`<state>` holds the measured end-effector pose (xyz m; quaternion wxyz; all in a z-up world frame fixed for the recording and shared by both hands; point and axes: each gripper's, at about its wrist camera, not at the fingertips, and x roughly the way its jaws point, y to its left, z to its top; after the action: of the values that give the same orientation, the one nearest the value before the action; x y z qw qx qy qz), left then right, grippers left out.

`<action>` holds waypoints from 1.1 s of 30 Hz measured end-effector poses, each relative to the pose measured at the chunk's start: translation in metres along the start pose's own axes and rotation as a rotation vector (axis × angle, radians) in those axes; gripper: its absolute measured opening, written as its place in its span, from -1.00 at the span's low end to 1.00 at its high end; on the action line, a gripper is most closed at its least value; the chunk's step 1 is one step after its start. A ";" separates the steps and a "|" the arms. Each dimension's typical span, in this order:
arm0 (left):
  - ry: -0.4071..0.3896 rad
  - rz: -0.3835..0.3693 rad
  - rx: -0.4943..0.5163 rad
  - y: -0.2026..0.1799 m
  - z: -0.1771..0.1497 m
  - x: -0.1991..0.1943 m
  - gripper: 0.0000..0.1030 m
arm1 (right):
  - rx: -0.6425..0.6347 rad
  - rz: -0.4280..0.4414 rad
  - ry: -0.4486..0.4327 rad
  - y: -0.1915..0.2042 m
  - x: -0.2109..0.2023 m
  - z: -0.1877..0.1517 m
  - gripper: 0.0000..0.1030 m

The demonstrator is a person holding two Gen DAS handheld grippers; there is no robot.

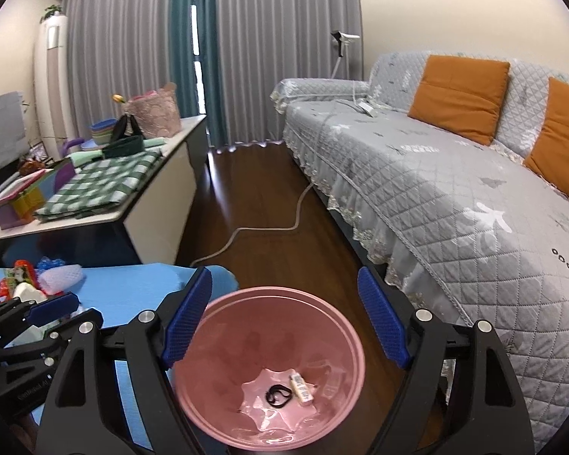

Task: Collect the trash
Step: 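Grasp the white paper bag with the left gripper while the right gripper grasps the plastic straws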

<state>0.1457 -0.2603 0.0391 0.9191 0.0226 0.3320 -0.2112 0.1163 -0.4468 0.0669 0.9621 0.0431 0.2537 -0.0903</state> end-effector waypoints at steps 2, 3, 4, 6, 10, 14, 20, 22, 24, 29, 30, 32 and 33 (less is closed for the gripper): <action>-0.008 0.014 -0.011 0.010 -0.002 -0.010 -0.21 | -0.007 0.019 -0.003 0.008 -0.005 0.000 0.49; -0.013 0.023 -0.017 0.015 -0.003 -0.016 -0.21 | -0.015 0.033 -0.006 0.014 -0.009 0.000 0.48; -0.017 0.028 -0.022 0.020 -0.004 -0.021 -0.21 | -0.021 0.039 -0.009 0.018 -0.011 -0.001 0.48; -0.027 0.042 -0.032 0.030 -0.007 -0.034 -0.21 | -0.034 0.056 -0.015 0.027 -0.016 -0.002 0.42; -0.046 0.065 -0.043 0.049 -0.011 -0.055 -0.21 | -0.028 0.117 -0.008 0.044 -0.024 -0.003 0.27; -0.061 0.091 -0.055 0.071 -0.018 -0.077 -0.21 | -0.029 0.171 -0.007 0.063 -0.031 -0.005 0.09; -0.049 0.117 -0.069 0.113 -0.031 -0.102 -0.21 | -0.025 0.252 0.012 0.095 -0.031 -0.012 0.04; -0.032 0.130 -0.035 0.120 -0.035 -0.104 -0.21 | -0.038 0.275 0.032 0.107 -0.027 -0.019 0.00; -0.030 0.149 -0.038 0.135 -0.038 -0.106 -0.21 | -0.048 0.295 0.052 0.117 -0.021 -0.025 -0.04; -0.049 0.180 -0.141 0.169 -0.053 -0.101 -0.21 | -0.053 0.322 0.101 0.138 -0.001 -0.037 -0.08; -0.042 0.186 -0.158 0.173 -0.056 -0.098 -0.21 | -0.063 0.323 0.113 0.143 0.005 -0.041 -0.08; -0.027 0.186 -0.187 0.180 -0.059 -0.091 -0.21 | -0.081 0.324 0.129 0.152 0.013 -0.048 -0.08; -0.023 0.181 -0.186 0.181 -0.059 -0.088 -0.20 | -0.090 0.328 0.139 0.156 0.018 -0.051 -0.08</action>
<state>0.1225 -0.0518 0.0296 0.9362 -0.0352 0.3363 -0.0961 0.1380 -0.2899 0.0197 0.9451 0.0468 0.3129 0.0824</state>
